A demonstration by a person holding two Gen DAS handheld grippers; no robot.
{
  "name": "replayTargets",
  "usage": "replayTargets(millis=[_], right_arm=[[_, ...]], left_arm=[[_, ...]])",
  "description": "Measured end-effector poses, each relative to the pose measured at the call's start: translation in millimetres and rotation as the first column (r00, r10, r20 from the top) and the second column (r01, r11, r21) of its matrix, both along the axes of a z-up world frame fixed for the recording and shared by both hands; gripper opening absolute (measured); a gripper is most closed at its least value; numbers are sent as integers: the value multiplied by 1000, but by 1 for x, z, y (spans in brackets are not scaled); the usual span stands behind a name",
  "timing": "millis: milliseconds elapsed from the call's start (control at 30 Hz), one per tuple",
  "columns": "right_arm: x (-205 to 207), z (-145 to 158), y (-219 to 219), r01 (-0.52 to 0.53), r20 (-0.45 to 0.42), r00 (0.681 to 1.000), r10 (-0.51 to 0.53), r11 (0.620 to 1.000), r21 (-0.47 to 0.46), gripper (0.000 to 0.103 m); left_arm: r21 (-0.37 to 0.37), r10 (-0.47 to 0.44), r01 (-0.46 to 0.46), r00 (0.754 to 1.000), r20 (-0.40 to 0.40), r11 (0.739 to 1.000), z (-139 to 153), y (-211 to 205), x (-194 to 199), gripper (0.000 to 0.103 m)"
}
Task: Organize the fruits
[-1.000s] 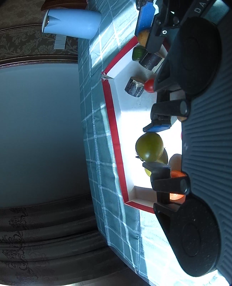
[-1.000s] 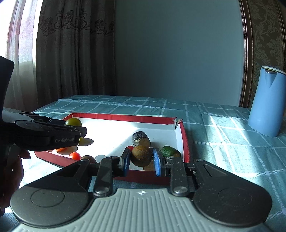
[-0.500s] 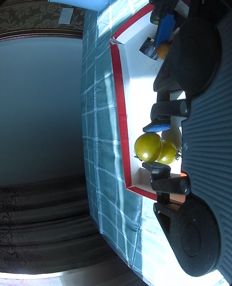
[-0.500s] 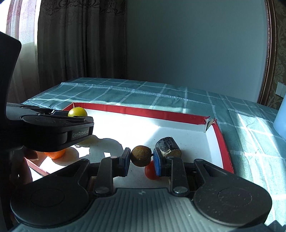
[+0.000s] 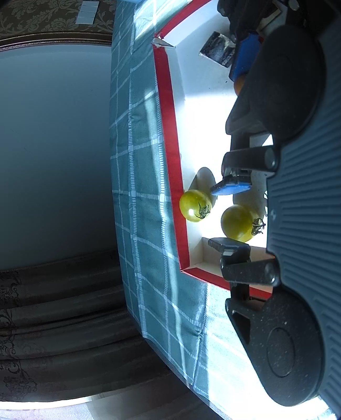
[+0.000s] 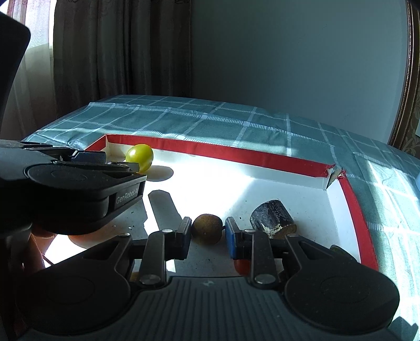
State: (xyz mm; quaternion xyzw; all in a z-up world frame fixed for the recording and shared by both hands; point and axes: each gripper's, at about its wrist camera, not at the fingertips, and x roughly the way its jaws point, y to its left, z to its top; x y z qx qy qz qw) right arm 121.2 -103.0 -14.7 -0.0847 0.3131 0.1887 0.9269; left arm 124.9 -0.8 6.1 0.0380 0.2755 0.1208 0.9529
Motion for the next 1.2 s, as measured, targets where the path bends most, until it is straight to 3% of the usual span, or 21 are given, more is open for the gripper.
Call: replayTargets(millis=[67,100,133,267,300,333,367,400,433,467,600,1000,1200], right_arm=[[0,1,-1,1,-4,1000,0,1000,2,26],[0,1,-2,6,-7,1000,-5,1000,14,26],[1,1,-3,9,-11,1000,-9,1000,24,26],[0,1,-2,3,-6,1000,-3,1000,8,27],[-1,1,-1,1,-1,1000,-1,1000,5,28],[-2,1,-1,-7,3,1000,7,1000,7,34],[-4,2,-2,-13,10,1000,13,1000,12,48],[-6,3,-2,-8,25,1000,8,1000,14,56],[-9,5,-3,-5,44,999,4,1000,16,75],[-12,6,-4,-2,67,998,1,1000,14,84],[-25,11,-2,13,142,990,-9,1000,-28,84],[-31,11,-24,53,97,994,-56,998,34,85],[-40,14,-33,82,101,991,-88,995,62,87]], left_arm=[[-6,-5,5,1000,0,1000,0,0,-1,38],[-16,-14,13,1000,-4,1000,0,0,-1,51],[-21,-18,18,1000,-4,1000,-1,0,-2,55],[9,-25,25,1000,-8,1000,-3,-5,-1,57],[9,-26,26,1000,-10,1000,-3,-5,-2,62],[-2,-31,31,999,-10,1000,-3,-4,-2,68],[-13,-36,35,999,-10,999,-3,-3,-3,72],[-18,-36,36,999,-7,999,-2,-3,-4,82],[-18,-34,34,999,3,999,-1,-3,-6,90],[-15,-31,31,999,20,999,1,-3,-9,92],[11,-35,35,999,33,999,2,-7,-13,93],[-28,-36,37,998,51,999,8,-2,-36,103],[-19,-18,19,998,61,1000,10,-1,-46,103]])
